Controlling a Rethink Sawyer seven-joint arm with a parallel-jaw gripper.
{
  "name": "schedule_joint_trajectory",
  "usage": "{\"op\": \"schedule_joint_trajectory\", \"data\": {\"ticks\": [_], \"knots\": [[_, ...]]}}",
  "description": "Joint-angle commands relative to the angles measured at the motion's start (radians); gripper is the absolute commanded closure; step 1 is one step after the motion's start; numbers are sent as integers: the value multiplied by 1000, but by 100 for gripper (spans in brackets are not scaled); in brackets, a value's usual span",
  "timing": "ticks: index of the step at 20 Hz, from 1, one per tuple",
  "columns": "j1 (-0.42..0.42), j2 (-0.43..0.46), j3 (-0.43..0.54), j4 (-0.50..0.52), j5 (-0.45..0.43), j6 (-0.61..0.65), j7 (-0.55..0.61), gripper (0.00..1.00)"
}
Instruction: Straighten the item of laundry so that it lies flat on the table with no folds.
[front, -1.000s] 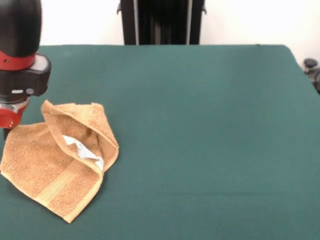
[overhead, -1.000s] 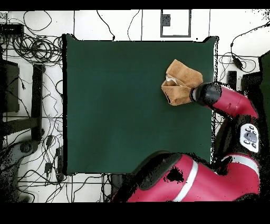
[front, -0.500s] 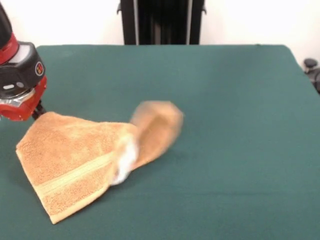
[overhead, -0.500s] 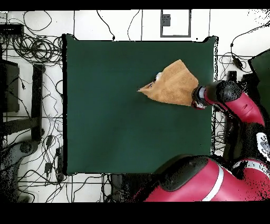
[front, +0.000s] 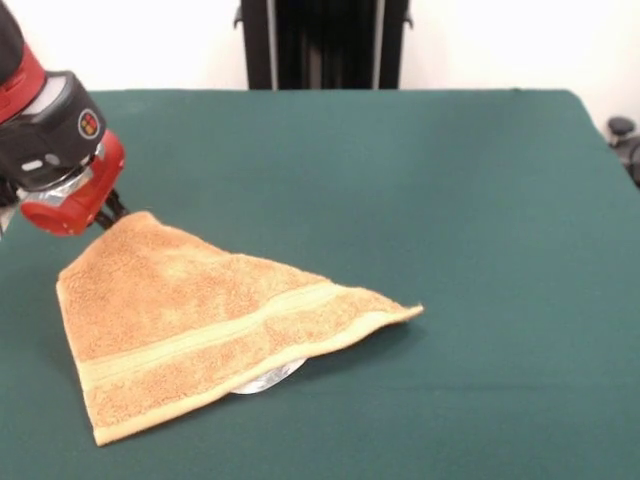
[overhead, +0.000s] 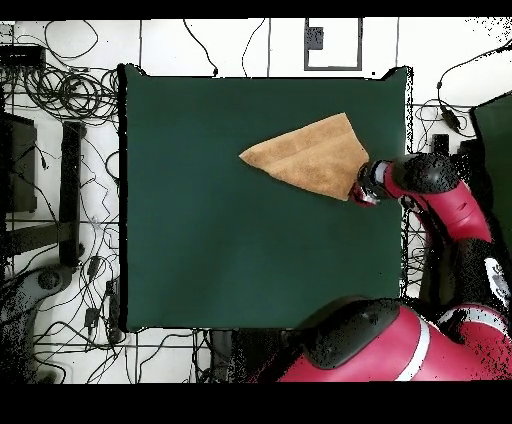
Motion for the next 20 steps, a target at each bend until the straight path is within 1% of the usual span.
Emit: {"op": "schedule_joint_trajectory", "data": {"ticks": [1, 6, 10, 11, 20], "knots": [[58, -13, 134, 214, 99, 17, 134, 100], [69, -13, 120, 209, 95, 18, 122, 100], [70, -19, 121, 227, 111, -5, 128, 100], [73, -19, 118, 229, 117, -7, 127, 0], [81, -23, 107, 245, 139, -29, 146, 0]]}}
